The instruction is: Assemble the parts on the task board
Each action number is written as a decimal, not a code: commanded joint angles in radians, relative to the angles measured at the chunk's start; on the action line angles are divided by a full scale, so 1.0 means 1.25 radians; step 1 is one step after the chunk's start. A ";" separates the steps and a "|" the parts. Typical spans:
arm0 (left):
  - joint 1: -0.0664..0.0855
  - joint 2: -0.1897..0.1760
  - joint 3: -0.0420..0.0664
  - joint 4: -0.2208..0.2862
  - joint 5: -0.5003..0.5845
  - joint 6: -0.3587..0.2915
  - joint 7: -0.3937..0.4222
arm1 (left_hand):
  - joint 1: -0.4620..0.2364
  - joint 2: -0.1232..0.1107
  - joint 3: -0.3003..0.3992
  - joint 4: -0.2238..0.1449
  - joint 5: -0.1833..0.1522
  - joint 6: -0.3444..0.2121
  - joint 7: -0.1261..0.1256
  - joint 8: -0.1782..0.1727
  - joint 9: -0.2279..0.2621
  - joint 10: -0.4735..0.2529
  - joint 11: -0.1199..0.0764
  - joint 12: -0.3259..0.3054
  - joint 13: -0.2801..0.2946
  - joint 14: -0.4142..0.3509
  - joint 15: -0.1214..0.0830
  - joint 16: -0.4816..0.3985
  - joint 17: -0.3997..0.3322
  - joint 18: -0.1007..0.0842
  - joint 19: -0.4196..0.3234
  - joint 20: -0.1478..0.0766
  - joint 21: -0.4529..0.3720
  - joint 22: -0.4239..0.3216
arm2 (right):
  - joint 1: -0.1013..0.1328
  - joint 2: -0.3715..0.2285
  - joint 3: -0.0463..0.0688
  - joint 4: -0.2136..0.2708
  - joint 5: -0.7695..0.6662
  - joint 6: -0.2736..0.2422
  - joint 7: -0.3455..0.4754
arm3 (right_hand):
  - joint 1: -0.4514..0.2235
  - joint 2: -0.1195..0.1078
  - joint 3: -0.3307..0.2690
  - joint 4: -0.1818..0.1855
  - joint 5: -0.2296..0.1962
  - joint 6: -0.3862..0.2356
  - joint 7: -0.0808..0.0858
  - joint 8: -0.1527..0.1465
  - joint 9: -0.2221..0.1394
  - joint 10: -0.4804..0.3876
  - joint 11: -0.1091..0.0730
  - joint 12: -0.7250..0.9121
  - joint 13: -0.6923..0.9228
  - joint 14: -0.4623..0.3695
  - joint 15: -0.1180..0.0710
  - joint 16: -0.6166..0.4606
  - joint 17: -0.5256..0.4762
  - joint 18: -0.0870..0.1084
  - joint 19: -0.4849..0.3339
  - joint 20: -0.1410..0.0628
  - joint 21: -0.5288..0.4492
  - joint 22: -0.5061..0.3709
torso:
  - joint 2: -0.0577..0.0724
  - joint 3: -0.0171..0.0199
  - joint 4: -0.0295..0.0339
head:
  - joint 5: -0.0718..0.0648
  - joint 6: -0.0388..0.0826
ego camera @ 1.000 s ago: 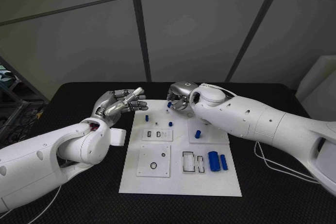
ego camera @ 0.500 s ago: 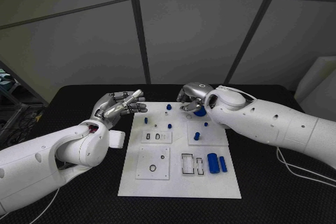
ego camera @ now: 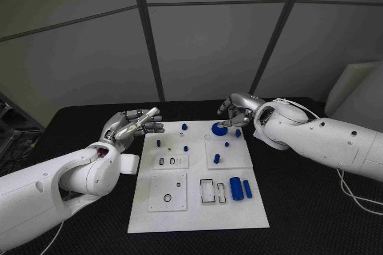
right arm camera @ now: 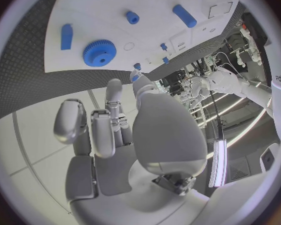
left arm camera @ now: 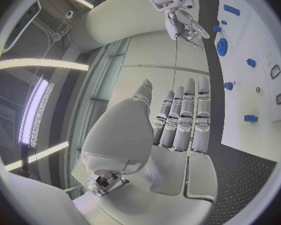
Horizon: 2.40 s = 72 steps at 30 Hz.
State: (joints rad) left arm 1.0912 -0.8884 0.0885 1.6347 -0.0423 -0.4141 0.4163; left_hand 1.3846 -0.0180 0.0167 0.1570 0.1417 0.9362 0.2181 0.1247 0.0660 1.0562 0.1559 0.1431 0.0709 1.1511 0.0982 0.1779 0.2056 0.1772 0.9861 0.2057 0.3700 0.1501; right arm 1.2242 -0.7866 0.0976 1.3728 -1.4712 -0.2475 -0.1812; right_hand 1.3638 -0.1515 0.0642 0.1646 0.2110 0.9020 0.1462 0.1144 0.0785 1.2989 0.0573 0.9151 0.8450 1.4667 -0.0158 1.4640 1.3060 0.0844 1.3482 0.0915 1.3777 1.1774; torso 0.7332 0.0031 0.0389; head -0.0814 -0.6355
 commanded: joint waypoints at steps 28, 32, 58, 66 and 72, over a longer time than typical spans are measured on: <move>0.001 0.007 0.000 -0.012 -0.005 0.021 -0.007 | 0.002 0.007 -0.002 -0.003 -0.004 0.001 0.003 -0.006 -0.001 -0.001 0.004 -0.003 -0.001 -0.001 0.006 -0.005 0.002 0.004 0.003 0.003 -0.005 -0.002 | 0.001 0.079 0.001 -0.109 0.028 0.143 -0.063 | 0.063 0.022 -0.032 0.079 0.001 -0.036 0.016 0.039 0.001 0.084 0.017 0.336 0.370 0.065 0.016 0.046 0.116 -0.016 0.029 0.016 0.032 0.062 | 0.001 0.0000 -0.0016 | 0.000 -0.013; 0.001 0.008 0.000 -0.012 -0.005 0.021 -0.007 | 0.003 0.009 -0.001 -0.004 -0.004 0.002 0.003 -0.006 -0.001 -0.001 0.004 -0.004 -0.001 -0.001 0.006 -0.006 0.002 0.004 0.003 0.003 -0.005 -0.002 | 0.001 0.087 0.001 -0.119 0.026 0.146 -0.062 | 0.064 0.027 -0.031 0.078 0.001 -0.034 0.016 0.041 0.001 0.085 0.017 0.340 0.374 0.064 0.015 0.046 0.116 -0.016 0.028 0.016 0.032 0.062 | 0.002 0.0000 -0.0019 | 0.000 -0.014; 0.001 0.011 0.000 -0.017 -0.005 0.027 -0.009 | 0.005 0.011 -0.001 -0.005 -0.004 0.002 0.002 -0.007 -0.001 -0.001 0.004 -0.005 -0.001 -0.001 0.006 -0.007 0.003 0.004 0.003 0.003 -0.006 -0.002 | 0.001 0.112 0.001 -0.149 -0.029 0.164 -0.063 | 0.122 0.081 0.017 0.021 -0.015 0.002 0.013 0.068 0.004 0.085 0.013 0.354 0.395 0.065 0.012 0.049 0.120 -0.017 0.031 0.014 0.036 0.071 | 0.001 0.0006 -0.0021 | 0.002 -0.026; 0.001 0.010 0.000 -0.017 -0.005 0.027 -0.010 | 0.005 0.011 -0.001 -0.005 -0.004 0.002 0.002 -0.007 -0.001 -0.001 0.004 -0.005 -0.001 -0.001 0.006 -0.007 0.003 0.004 0.003 0.003 -0.006 -0.002 | 0.000 0.109 0.001 -0.141 -0.057 0.169 -0.066 | 0.131 0.082 0.029 0.009 -0.016 0.007 0.013 0.070 0.003 0.087 0.012 0.357 0.399 0.065 0.012 0.050 0.123 -0.018 0.033 0.013 0.039 0.075 | 0.002 0.0010 -0.0022 | 0.001 -0.028; 0.001 0.010 0.000 -0.017 -0.005 0.027 -0.011 | 0.005 0.011 -0.001 -0.005 -0.004 0.002 0.002 -0.007 -0.001 -0.001 0.004 -0.005 -0.001 -0.001 0.006 -0.007 0.003 0.004 0.003 0.003 -0.006 -0.002 | 0.000 0.108 0.001 -0.137 -0.061 0.166 -0.065 | 0.125 0.077 0.029 0.008 -0.019 0.006 0.014 0.068 0.002 0.088 0.013 0.358 0.400 0.065 0.013 0.051 0.125 -0.019 0.035 0.014 0.041 0.079 | 0.002 0.0009 -0.0021 | -0.001 -0.028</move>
State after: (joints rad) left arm 1.0909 -0.8763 0.0882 1.6123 -0.0429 -0.3939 0.4030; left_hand 1.3885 -0.0141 0.0167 0.1570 0.1417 0.9363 0.2180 0.1210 0.0660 1.0563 0.1558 0.1431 0.0711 1.1511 0.0982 0.1742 0.2084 0.1772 0.9861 0.2057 0.3661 0.1489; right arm 1.2252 -0.6507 0.0998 1.2000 -1.5244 -0.0542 -0.2580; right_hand 1.5190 -0.0497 0.0980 0.1798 0.1946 0.9055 0.1623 0.1983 0.0811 1.4043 0.0732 1.3558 1.3100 1.4666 -0.0016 1.5237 1.3075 0.0694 1.3853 0.1071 1.4250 1.2752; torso 0.7353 0.0044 0.0363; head -0.0810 -0.6710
